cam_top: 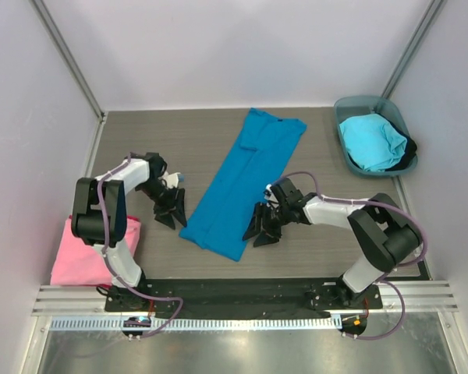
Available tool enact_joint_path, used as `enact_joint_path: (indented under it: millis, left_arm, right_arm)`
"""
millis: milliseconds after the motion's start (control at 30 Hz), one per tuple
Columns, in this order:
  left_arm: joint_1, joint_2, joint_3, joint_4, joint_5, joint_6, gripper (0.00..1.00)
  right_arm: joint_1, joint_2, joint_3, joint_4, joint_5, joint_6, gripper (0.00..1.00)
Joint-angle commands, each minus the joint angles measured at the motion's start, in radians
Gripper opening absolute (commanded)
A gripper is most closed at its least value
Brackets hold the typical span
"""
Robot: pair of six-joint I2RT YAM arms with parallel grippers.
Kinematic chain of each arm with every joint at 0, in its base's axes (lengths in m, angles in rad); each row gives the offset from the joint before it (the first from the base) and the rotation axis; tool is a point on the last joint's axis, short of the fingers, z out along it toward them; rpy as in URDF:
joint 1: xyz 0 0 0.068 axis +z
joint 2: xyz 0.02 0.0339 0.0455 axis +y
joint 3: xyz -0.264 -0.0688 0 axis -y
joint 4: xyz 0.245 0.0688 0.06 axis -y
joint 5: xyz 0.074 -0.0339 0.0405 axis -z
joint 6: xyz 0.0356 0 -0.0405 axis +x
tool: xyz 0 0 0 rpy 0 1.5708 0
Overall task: Fold and stack the t-shirts
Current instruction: Fold the tshirt
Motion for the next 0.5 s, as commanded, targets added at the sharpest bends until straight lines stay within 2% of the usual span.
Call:
enact_joint_path:
  millis: [0,467]
  left_arm:
    - [0.000,0.037,-0.002,0.060,-0.006,-0.018,0.49]
    - [-0.002,0.138,-0.031,0.094,0.008,-0.006,0.41]
  right_arm:
    - [0.031,0.056,0.040,0.074,-0.038,0.067,0.54]
    - [0.141,0.111,0.058,0.056,-0.005,0.115,0.54]
